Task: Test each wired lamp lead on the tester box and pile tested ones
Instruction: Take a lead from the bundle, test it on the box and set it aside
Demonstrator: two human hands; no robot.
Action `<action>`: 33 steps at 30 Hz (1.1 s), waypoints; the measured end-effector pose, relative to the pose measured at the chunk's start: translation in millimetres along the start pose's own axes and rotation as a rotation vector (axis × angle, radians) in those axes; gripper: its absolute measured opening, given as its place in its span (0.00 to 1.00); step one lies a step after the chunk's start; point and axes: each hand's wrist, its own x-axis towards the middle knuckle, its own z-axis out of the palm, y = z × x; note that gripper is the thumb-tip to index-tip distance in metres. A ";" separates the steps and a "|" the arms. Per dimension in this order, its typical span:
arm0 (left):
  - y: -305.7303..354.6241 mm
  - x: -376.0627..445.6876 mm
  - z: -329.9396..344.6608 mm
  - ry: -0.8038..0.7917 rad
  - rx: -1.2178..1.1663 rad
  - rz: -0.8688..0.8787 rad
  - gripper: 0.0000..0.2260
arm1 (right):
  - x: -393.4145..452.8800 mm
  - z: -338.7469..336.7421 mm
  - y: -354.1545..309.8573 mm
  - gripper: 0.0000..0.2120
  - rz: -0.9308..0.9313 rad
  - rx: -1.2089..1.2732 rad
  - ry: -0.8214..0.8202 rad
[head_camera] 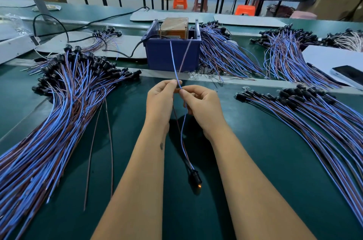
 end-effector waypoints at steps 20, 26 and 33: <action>-3.4 9.9 -7.4 0.025 -0.284 -0.047 0.10 | 1.2 -4.2 -2.7 0.10 -0.005 0.292 -0.034; -3.3 -3.9 -9.9 -0.644 -0.170 -0.042 0.11 | 14.2 -32.3 1.3 0.16 0.071 0.210 0.253; -3.9 -10.3 -5.2 -0.953 0.044 -0.161 0.14 | 14.0 -64.0 1.2 0.11 0.127 -0.444 0.164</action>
